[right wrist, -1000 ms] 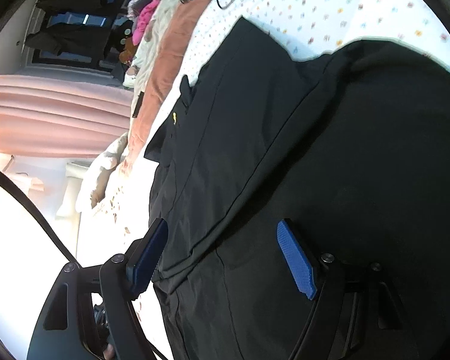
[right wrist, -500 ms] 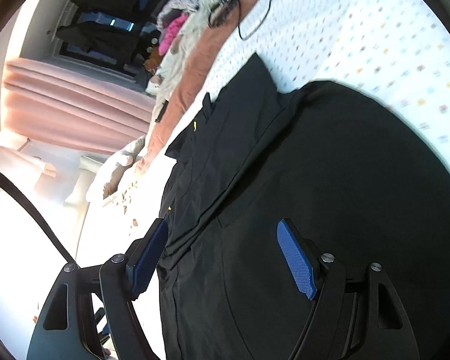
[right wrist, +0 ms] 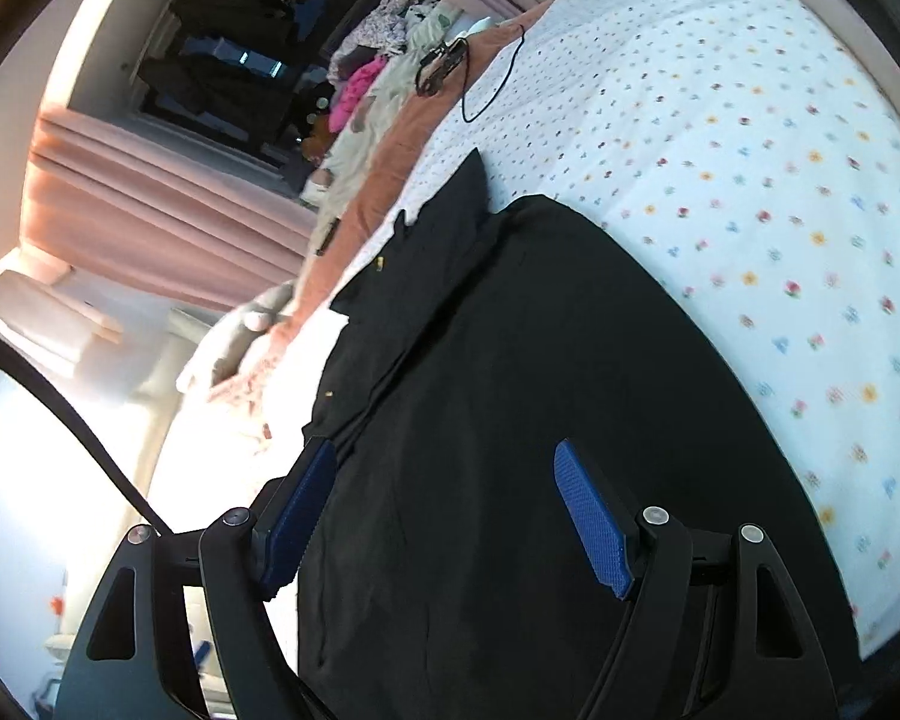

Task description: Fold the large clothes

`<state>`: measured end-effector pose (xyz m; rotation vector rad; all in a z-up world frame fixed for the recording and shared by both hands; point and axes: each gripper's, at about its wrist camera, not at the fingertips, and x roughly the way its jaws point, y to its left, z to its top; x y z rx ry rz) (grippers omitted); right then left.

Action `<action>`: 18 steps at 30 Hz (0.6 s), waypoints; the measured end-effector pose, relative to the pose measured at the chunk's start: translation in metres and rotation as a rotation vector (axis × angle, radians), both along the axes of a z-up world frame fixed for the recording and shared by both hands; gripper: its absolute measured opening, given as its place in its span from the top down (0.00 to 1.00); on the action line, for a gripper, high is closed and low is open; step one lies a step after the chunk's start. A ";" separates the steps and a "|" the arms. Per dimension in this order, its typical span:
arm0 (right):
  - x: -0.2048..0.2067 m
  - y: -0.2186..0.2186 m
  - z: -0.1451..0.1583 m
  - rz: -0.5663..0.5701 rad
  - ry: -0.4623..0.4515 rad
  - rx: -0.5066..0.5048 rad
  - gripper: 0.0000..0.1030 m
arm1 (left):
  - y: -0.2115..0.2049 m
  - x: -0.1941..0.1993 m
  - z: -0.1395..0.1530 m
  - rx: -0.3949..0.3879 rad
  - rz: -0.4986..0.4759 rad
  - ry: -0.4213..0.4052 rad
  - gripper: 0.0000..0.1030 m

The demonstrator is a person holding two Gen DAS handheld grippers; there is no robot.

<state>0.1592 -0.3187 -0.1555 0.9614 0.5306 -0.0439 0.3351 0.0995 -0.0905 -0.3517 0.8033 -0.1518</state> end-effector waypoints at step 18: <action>-0.139 -0.046 0.011 -0.127 0.122 -0.168 0.28 | 0.023 -0.081 -0.068 -0.085 0.002 0.074 0.11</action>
